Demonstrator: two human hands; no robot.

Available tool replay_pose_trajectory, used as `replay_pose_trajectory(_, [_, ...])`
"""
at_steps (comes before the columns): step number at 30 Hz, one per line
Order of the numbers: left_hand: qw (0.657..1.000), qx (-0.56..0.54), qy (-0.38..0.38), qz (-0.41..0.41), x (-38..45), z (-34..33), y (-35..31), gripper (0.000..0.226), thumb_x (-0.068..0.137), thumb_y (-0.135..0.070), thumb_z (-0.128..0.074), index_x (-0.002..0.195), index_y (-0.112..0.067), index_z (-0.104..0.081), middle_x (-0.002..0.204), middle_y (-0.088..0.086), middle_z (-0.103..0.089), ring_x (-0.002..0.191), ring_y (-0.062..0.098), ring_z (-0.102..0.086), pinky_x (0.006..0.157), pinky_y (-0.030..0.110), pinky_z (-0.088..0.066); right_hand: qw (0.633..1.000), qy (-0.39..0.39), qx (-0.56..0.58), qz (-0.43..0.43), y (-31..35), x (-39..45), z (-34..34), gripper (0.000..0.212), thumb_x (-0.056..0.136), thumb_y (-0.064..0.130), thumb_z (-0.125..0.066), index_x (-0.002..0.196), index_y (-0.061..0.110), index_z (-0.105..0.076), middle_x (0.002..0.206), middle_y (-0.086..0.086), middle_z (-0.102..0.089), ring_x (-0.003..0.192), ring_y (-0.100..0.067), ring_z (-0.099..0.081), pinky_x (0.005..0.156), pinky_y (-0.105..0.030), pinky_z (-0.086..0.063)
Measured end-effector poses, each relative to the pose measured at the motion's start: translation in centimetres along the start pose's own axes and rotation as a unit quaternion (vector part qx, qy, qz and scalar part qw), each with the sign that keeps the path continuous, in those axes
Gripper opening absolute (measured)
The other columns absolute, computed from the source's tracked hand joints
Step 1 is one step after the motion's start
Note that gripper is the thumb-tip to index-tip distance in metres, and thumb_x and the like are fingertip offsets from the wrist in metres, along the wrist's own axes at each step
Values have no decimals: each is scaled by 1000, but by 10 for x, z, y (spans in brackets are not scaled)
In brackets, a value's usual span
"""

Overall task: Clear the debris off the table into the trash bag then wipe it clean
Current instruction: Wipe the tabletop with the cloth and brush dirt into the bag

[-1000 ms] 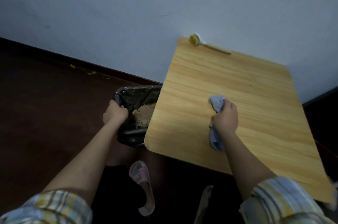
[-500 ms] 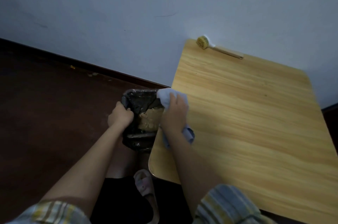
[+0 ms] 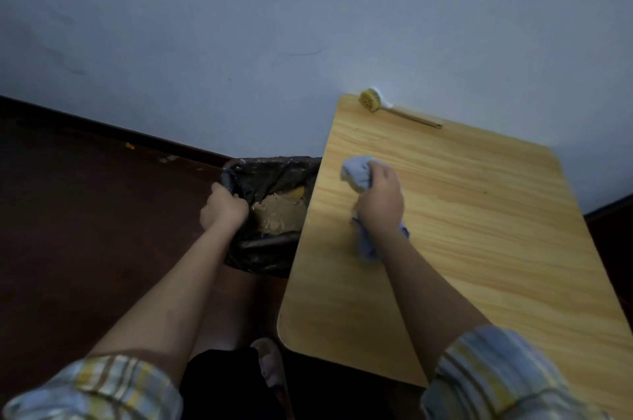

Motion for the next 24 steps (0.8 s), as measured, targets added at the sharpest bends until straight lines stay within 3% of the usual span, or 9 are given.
replay_pose_trajectory(4, [1000,-25,3,6,9,-12,-12,34,97,-24,-44,126,-8,-42,125,18,-56,115,42,-51,90,42,-41,992,-17,-33,-124,-79,15,17,57,90,1,-47,145,8,-36,149,-16,-32,138,-31,-28,106,-37,-31])
replay_pose_trajectory(8, [999,-38,-2,14,19,-26,-20,31,97,-25,-44,123,-8,-43,123,18,-57,114,42,-52,83,38,-40,986,-3,-94,-139,-86,27,-4,54,97,16,-40,148,9,-27,150,-18,-30,140,-34,-23,116,-42,-17])
replay_pose_trajectory(14, [999,-43,5,25,33,-34,-26,32,97,-26,-45,124,-8,-44,124,18,-56,115,42,-52,86,38,-41,998,66,-3,-8,6,45,-74,60,89,7,-48,147,17,-34,150,-6,-33,140,-25,-27,115,-36,-21])
replay_pose_trajectory(18, [999,-28,1,23,36,-28,-23,31,97,-26,-44,123,-8,-43,124,18,-56,115,42,-51,88,39,-41,987,98,84,93,48,37,-94,59,81,0,-48,138,13,-50,141,-9,-48,133,-27,-39,112,-29,-16])
replay_pose_trajectory(21, [1000,-19,6,13,29,-23,-14,29,97,-26,-44,121,-10,-44,123,18,-56,114,42,-52,86,39,-40,977,128,101,139,45,30,-89,51,87,-1,-47,135,15,-55,134,-9,-54,124,-26,-46,99,-26,-30])
replay_pose_trajectory(24, [1000,-7,4,18,16,-16,2,28,97,-25,-43,121,-10,-44,124,18,-56,114,41,-52,85,38,-39,965,171,91,175,44,8,-86,44,94,5,-45,133,22,-57,132,-3,-55,120,-22,-50,96,-27,-37])
Point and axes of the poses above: each hand's wrist, its own x-axis towards the middle knuckle, its own z-axis out of the back of the hand, y = z × x, the point moved 7 cm from there along x, towards the middle knuckle
